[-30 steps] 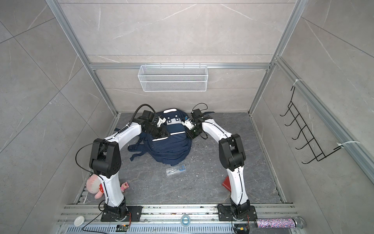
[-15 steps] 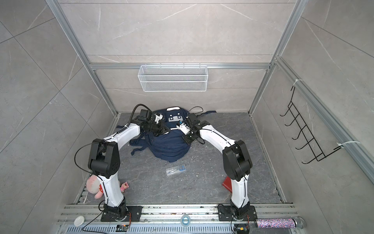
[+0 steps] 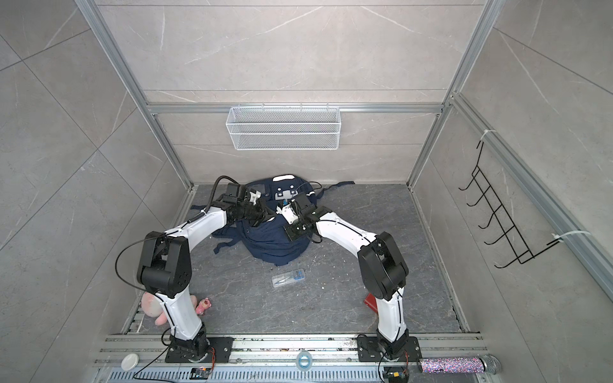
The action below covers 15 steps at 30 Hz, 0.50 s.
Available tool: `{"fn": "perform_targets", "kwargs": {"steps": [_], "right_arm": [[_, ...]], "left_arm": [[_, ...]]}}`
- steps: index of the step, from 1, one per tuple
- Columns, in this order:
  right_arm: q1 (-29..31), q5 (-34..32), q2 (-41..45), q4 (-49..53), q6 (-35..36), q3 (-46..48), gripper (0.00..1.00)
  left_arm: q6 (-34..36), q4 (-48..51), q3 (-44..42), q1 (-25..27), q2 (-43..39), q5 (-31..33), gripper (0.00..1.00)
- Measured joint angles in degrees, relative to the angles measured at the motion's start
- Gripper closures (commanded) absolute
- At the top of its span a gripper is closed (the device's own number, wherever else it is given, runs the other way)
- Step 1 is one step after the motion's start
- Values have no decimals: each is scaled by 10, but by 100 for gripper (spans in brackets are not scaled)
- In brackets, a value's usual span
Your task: Pack the student bag
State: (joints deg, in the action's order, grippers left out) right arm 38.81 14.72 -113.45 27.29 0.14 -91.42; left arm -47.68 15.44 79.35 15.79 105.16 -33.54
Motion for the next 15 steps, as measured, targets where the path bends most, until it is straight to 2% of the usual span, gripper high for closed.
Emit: {"fn": "perform_targets", "kwargs": {"steps": [7, 12, 15], "right_arm": [[28, 39, -23, -23, -4, -6, 100], [18, 74, -18, -85, -34, 48, 100], [-7, 113, 3, -133, -67, 100, 100]], "left_arm": [[-80, -20, -56, -9, -24, 17, 100], [-99, -26, -64, -9, -25, 14, 100], [-105, -41, -69, -3, -26, 9, 100]]}}
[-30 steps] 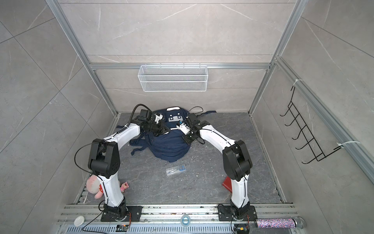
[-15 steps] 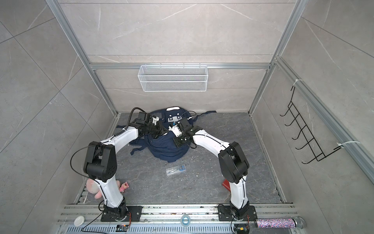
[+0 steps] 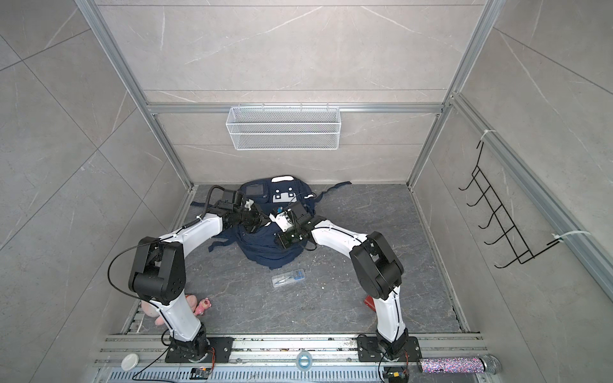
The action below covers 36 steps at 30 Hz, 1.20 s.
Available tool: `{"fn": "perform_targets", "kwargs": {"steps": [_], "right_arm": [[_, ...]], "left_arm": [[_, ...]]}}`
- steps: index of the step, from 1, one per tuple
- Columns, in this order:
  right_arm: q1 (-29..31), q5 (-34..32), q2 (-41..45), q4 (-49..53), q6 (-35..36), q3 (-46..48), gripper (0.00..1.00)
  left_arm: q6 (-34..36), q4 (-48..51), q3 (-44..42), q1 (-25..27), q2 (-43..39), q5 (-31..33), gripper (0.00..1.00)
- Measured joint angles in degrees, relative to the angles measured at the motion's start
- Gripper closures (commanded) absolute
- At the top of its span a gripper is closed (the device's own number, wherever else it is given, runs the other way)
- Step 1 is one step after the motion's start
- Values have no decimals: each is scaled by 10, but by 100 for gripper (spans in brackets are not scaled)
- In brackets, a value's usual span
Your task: Pack the student bag
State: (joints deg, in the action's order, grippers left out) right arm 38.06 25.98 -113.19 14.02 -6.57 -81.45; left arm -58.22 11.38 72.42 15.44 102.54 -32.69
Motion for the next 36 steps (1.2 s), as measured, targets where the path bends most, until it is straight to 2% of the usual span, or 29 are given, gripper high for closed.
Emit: {"fn": "perform_targets", "kwargs": {"steps": [6, 15, 17, 19, 22, 25, 29, 32, 36], "right_arm": [[-56, 47, 18, 5, -13, 19, 100], [-162, 58, -15, 112, 56, -96, 100], [-166, 57, -36, 134, 70, -127, 100], [-166, 53, -51, 148, 80, -152, 100], [-170, 40, -74, 163, 92, -186, 100], [-174, 32, -90, 174, 103, -208, 100], [-175, 23, -106, 197, 119, -238, 100], [-174, 13, -128, 233, 140, -284, 100], [-170, -4, -162, 266, 161, -354, 100]], "left_arm": [[-14, -61, -28, 17, -21, -1, 100], [14, -90, -37, 32, -34, 7, 100], [26, -86, -28, 36, -34, 6, 90], [41, -70, -11, 36, -28, 6, 74], [75, -23, 38, 30, -11, 1, 55], [128, 50, 98, 21, -1, 11, 44], [185, 115, 129, -16, -1, 11, 38], [227, 167, 129, -71, 9, 12, 38], [286, 221, 139, -117, 61, 13, 38]]}}
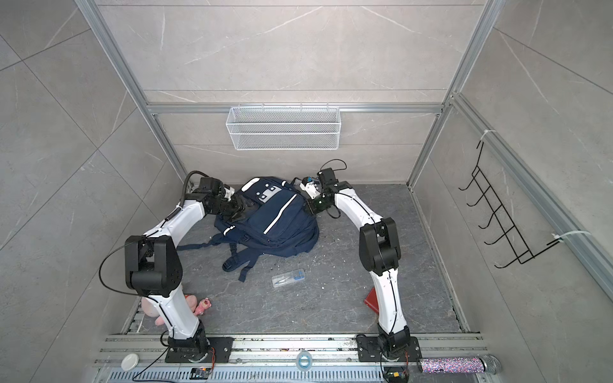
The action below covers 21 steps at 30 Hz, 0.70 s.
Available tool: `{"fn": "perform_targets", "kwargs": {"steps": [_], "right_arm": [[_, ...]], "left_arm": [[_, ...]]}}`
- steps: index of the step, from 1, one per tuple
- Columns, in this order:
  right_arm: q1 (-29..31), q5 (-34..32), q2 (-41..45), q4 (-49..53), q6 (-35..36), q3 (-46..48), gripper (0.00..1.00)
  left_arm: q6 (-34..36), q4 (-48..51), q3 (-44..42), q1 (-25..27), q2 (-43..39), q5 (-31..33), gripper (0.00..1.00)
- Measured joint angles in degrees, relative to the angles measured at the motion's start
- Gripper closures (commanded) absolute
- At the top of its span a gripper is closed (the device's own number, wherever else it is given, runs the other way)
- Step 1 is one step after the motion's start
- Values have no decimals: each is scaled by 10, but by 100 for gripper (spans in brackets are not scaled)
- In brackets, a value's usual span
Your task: Pack the student bag
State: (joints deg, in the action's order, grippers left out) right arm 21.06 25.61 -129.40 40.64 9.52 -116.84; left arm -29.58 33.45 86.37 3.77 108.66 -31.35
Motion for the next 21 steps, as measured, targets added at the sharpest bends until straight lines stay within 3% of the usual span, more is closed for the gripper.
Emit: {"fn": "perform_targets", "kwargs": {"steps": [3, 9, 12, 13, 14, 17, 21], "right_arm": [[5, -13, -19, 17, 6, -33, 100], [19, -53, -53, 48, 14, -97, 100], [21, -67, -62, 53, 17, -115, 100], [21, -71, -64, 53, 17, -118, 100], [21, -75, -64, 53, 17, -120, 100], [21, -82, -66, 54, 20, -122, 100], [23, -99, -61, 48, 33, -105, 100]], "left_arm": [[31, 16, 6, 4, 39, -6, 41], [66, 25, 12, 20, 52, -18, 60], [74, 26, 9, 23, 52, -17, 79], [77, 24, 6, 24, 52, -18, 93], [76, 21, 2, 24, 50, -19, 100], [68, 5, -14, 26, 43, -36, 100], [4, -40, -45, 25, 25, -57, 100]]}}
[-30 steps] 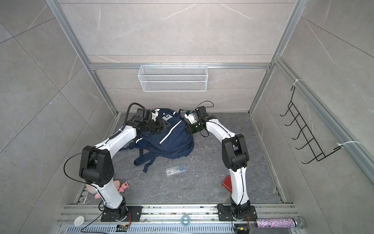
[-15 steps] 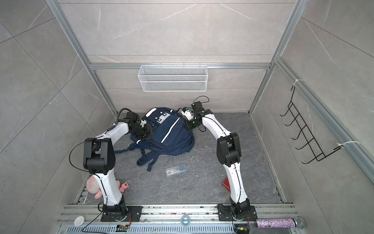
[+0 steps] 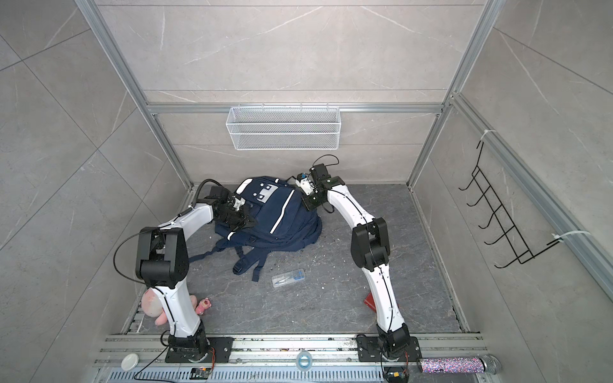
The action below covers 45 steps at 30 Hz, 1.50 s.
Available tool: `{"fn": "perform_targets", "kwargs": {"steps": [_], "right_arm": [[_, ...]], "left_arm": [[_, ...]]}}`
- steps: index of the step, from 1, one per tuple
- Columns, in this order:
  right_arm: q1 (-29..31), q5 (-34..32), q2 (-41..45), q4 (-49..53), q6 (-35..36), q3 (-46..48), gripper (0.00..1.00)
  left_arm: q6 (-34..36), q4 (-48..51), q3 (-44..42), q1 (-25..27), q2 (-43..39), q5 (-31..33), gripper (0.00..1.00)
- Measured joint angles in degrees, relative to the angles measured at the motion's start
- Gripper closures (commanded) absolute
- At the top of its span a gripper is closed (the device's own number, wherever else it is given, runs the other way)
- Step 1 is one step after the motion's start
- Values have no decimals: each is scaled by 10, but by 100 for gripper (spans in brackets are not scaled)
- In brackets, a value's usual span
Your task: Pack the student bag
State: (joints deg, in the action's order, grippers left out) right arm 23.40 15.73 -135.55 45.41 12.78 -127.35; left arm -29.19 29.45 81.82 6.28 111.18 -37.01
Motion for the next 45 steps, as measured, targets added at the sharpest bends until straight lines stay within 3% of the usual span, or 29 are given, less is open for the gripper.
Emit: {"fn": "perform_targets", "kwargs": {"steps": [5, 11, 31, 39, 45], "right_arm": [[29, -30, 40, -15, 33, 103, 100], [77, -40, 95, -18, 54, 192, 100], [193, 18, 90, 43, 45, 144, 100], [217, 21, 85, 19, 1, 145, 100], [217, 21, 95, -60, -127, 183, 100]], "left_arm": [[-97, -43, -15, -6, -1, -36, 100], [-149, -74, -15, -8, 0, -49, 100], [-269, -209, -61, -30, 0, -80, 100], [-296, -218, -61, -28, 3, -86, 100], [-308, -262, -72, -28, 4, -76, 100]]}}
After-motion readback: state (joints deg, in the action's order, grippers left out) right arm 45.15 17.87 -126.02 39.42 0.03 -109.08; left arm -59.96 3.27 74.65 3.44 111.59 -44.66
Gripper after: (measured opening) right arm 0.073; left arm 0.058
